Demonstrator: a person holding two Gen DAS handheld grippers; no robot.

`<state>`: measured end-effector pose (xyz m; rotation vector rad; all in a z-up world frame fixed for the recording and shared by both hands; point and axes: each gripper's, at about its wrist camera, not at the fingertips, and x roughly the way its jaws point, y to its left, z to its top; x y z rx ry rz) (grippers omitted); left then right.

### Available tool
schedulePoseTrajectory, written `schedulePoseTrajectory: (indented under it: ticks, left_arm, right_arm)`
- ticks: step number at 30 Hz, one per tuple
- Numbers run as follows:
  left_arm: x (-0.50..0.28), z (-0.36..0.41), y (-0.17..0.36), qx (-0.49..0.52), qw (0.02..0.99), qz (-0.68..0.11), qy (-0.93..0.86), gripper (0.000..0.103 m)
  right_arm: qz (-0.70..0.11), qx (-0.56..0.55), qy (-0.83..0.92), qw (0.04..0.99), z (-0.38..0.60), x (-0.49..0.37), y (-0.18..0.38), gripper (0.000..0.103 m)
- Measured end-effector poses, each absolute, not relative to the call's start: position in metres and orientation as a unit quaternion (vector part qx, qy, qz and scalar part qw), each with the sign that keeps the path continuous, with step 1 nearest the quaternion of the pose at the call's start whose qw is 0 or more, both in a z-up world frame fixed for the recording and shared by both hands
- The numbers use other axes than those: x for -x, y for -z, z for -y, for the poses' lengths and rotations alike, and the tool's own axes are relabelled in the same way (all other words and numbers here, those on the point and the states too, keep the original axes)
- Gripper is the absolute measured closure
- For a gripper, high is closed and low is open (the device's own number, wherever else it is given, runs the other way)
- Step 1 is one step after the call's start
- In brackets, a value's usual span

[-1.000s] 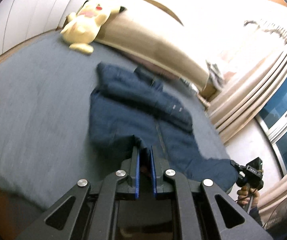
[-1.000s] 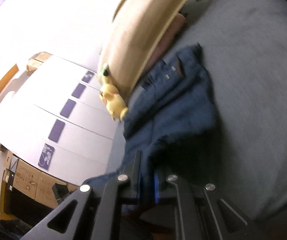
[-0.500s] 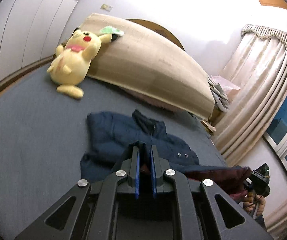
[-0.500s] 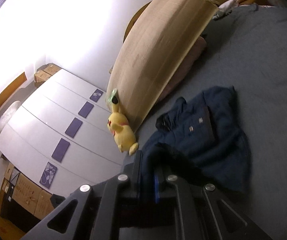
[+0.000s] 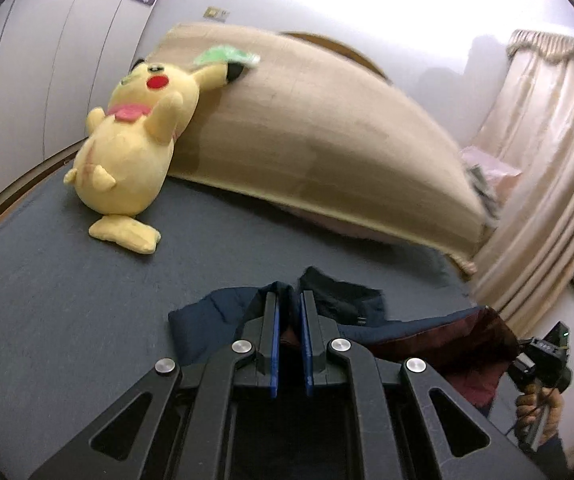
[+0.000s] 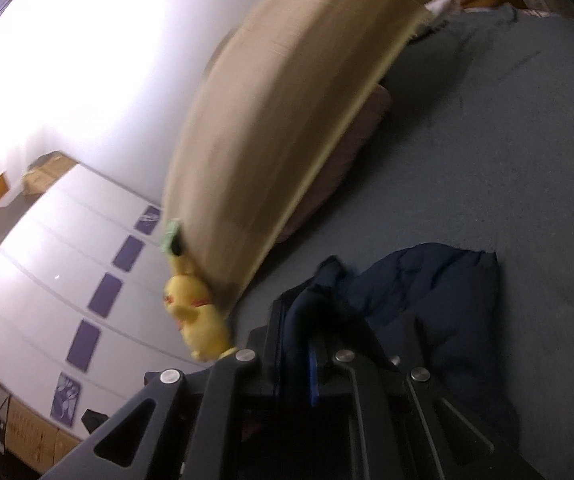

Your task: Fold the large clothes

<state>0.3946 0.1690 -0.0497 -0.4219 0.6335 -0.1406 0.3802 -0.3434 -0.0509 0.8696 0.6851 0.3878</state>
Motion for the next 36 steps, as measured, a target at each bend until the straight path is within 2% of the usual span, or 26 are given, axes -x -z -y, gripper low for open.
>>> schedulePoseTrajectory:
  ticks: [5,8,12,13,14,15,16,17,18,19,20,24,29,35,36]
  left_arm:
    - [-0.446,-0.166,0.101,0.204,0.911,-0.354,0.046,0.093]
    - [-0.465,-0.167,0.123,0.194,0.904,-0.379,0.036,0.093]
    - [-0.478,-0.166,0.131,0.190,0.896,-0.399,0.033,0.092]
    - [-0.479,-0.167,0.128,0.192,0.896,-0.400,0.034,0.089]
    - [-0.479,-0.169,0.125,0.198,0.895,-0.398,0.034,0.089]
    - [-0.478,-0.172,0.121,0.204,0.895,-0.394,0.031,0.076]
    - [-0.475,-0.177,0.112,0.210,0.901,-0.380,0.016,0.059]
    - [-0.471,-0.183,0.104,0.214,0.906,-0.364,0.009,0.050]
    - [-0.467,-0.187,0.098,0.218,0.911,-0.351,0.005,0.036]
    - [-0.458,-0.195,0.086,0.221,0.919,-0.327,-0.001,0.031]
    - [-0.451,-0.200,0.079,0.220,0.924,-0.313,-0.003,0.031]
    - [-0.432,-0.212,0.068,0.200,0.932,-0.302,0.023,0.024]
    - [-0.439,-0.196,0.103,0.144,0.916,-0.368,0.067,0.023]
    - [-0.469,-0.170,0.130,0.145,0.894,-0.411,0.102,0.023]
    - [-0.475,-0.164,0.134,0.133,0.892,-0.420,0.101,0.027]
  right_arm:
    - [-0.378,-0.399,-0.157,0.820,0.333,-0.425,0.091,0.090]
    - [-0.392,-0.433,-0.138,0.800,0.341,-0.437,0.113,0.089]
    - [-0.425,-0.431,-0.118,0.787,0.342,-0.449,0.120,0.083]
    - [-0.427,-0.422,-0.118,0.791,0.340,-0.450,0.114,0.082]
    - [-0.425,-0.420,-0.120,0.792,0.340,-0.450,0.112,0.076]
    - [-0.419,-0.422,-0.126,0.794,0.340,-0.449,0.105,0.064]
    - [-0.412,-0.425,-0.129,0.795,0.341,-0.448,0.099,0.050]
    - [-0.401,-0.429,-0.132,0.799,0.343,-0.445,0.092,0.013]
    - [-0.388,-0.428,-0.128,0.806,0.345,-0.442,0.084,0.000]
    - [-0.371,-0.424,-0.121,0.817,0.349,-0.438,0.073,0.000]
    - [-0.351,-0.419,-0.121,0.828,0.354,-0.433,0.061,0.000]
    - [-0.338,-0.366,-0.120,0.859,0.365,-0.417,0.035,0.000]
    - [-0.415,-0.233,-0.115,0.872,0.351,-0.416,0.064,0.000]
    - [-0.437,-0.196,-0.118,0.870,0.336,-0.445,0.084,0.000]
    - [-0.442,-0.190,-0.119,0.869,0.334,-0.451,0.086,0.000]
